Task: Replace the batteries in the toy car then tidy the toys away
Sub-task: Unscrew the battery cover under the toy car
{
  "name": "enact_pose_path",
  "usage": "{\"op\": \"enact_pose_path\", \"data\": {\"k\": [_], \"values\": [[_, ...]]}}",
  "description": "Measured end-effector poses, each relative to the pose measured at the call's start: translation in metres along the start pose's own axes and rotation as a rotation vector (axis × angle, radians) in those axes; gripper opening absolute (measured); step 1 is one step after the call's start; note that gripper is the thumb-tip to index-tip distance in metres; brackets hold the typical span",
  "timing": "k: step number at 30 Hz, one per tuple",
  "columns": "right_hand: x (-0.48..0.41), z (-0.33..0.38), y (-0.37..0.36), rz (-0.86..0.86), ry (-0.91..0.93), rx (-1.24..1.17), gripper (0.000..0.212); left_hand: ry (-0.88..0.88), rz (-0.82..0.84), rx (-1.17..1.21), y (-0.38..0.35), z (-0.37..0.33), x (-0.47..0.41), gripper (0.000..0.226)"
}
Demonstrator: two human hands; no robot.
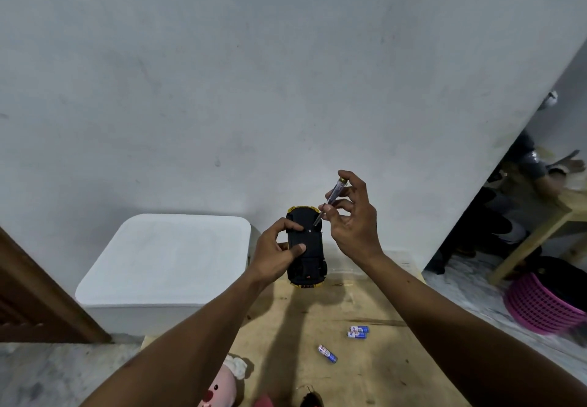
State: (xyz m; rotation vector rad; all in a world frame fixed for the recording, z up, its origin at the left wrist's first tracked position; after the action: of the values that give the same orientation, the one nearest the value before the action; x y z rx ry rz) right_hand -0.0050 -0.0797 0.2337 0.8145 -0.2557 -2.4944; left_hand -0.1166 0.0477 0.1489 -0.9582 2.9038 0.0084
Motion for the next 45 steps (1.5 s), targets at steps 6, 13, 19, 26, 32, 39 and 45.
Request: {"op": "enact_pose_path", "data": {"k": [6, 13, 19, 26, 32, 39, 45], "values": [[-0.001, 0.005, -0.001, -0.008, 0.015, -0.008, 0.065, 0.013, -0.008, 0.005, 0.001, -0.002, 0.001, 0.028], [0.001, 0.008, -0.003, 0.007, 0.028, 0.006, 0.066, 0.014, -0.027, 0.003, 0.003, -0.005, 0.001, 0.028], [0.003, 0.013, -0.005, 0.048, 0.054, 0.015, 0.072, 0.029, -0.03, 0.018, 0.004, -0.005, 0.002, 0.029], [0.007, 0.017, -0.007, 0.053, 0.145, 0.036, 0.065, 0.008, -0.04, 0.012, 0.006, -0.009, 0.001, 0.029], [0.006, 0.016, -0.009, -0.015, 0.119, 0.03, 0.063, 0.005, -0.059, 0.006, 0.01, -0.01, 0.002, 0.03], [0.003, 0.017, -0.005, -0.112, 0.054, -0.009, 0.062, -0.019, -0.063, 0.002, 0.012, -0.014, 0.001, 0.029], [0.002, 0.016, -0.001, -0.163, 0.015, -0.044, 0.061, -0.008, -0.069, -0.009, 0.011, -0.013, 0.0, 0.029]]}}
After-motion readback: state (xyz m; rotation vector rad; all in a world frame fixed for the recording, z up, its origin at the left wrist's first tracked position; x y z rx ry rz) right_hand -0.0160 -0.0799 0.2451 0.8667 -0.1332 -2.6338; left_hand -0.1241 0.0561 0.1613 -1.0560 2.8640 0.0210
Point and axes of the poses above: each hand's wrist, its own x-axis away from the middle knuckle, its own y-axis out of the back of the hand, z = x × y, the point moved 5 cm from there along -x, towards the middle knuckle, and after that the axes turned 6 degrees about x, right-handed, at the moved point
